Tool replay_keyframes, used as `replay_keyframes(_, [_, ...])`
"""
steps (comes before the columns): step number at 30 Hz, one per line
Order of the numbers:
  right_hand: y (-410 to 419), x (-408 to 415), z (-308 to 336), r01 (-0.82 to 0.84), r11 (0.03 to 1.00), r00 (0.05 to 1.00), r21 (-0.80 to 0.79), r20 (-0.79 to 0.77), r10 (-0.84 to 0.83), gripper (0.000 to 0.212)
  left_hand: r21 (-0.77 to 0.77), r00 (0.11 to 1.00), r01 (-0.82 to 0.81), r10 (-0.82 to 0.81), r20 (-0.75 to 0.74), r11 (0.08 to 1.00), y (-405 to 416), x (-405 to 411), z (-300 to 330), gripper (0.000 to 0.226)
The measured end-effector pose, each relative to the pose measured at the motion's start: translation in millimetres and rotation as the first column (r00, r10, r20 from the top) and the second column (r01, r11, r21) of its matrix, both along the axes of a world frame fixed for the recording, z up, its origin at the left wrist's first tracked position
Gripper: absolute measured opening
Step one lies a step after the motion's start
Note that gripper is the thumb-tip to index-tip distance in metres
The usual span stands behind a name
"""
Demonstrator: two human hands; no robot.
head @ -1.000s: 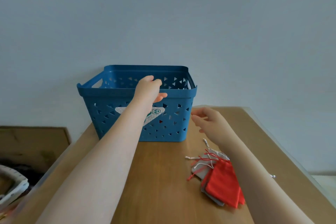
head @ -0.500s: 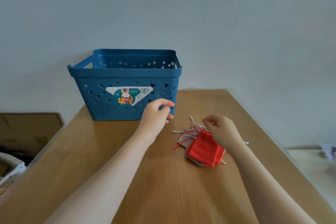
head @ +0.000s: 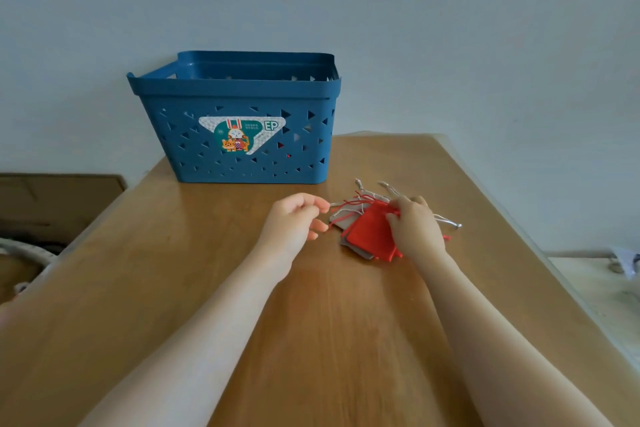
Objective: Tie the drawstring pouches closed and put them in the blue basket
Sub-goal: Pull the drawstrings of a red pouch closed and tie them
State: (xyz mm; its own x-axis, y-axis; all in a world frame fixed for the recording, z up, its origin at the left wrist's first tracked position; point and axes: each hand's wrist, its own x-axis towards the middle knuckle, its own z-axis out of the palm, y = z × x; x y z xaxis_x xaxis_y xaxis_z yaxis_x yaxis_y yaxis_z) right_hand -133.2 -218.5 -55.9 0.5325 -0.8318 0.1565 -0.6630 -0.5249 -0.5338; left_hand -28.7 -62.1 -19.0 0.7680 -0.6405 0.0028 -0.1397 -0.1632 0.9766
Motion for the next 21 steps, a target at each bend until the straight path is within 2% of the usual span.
replay_keyframes(3, [5, 0, 4, 0.030, 0.999, 0.999, -0.046, -0.025, -0.031, 0.021, -0.017, 1.000, -0.001, 0.000, -0.023, 1.000, 3, -5, 3, 0.027])
replay_keyframes(5, [12, -4, 15, 0.005, 0.994, 0.998, -0.108, 0.059, 0.001, 0.018, -0.017, 0.999, 0.012, -0.013, -0.037, 1.000, 5, -8, 6, 0.025])
replay_keyframes(7, [20, -9, 36, -0.091, 0.977, 0.977, -0.194, 0.172, 0.125, 0.013, -0.012, 0.998, 0.054, -0.054, 0.008, 0.998, 6, -10, 11, 0.018])
replay_keyframes(9, [30, -15, 64, -0.213, 0.946, 0.931, -0.244, 0.242, 0.272, 0.009, -0.065, 0.993, 0.117, -0.118, -0.014, 0.991, 6, -13, 17, 0.014])
replay_keyframes(12, [50, -19, 93, -0.320, 0.914, 0.878, -0.252, 0.284, 0.385, 0.012, -0.150, 0.978, 0.180, -0.193, -0.078, 0.972, 7, -15, 25, 0.029])
replay_keyframes(14, [62, -16, 95, -0.362, 0.902, 0.856, -0.234, 0.299, 0.421, 0.012, -0.234, 0.978, 0.177, -0.197, -0.066, 0.956, 9, -13, 29, 0.033])
replay_keyframes(16, [72, -9, 90, -0.385, 0.899, 0.852, -0.211, 0.294, 0.434, 0.012, -0.295, 0.991, 0.119, -0.130, -0.019, 0.948, 12, -8, 30, 0.029])
replay_keyframes(19, [81, 4, 78, -0.395, 0.895, 0.868, -0.209, 0.236, 0.438, 0.009, -0.329, 0.999, 0.038, -0.039, 0.004, 0.944, 16, -1, 30, 0.019])
replay_keyframes(21, [84, 9, 73, -0.406, 0.887, 0.873, -0.219, 0.195, 0.448, 0.012, -0.325, 0.998, 0.060, -0.056, 0.020, 0.944, 20, 5, 29, 0.017])
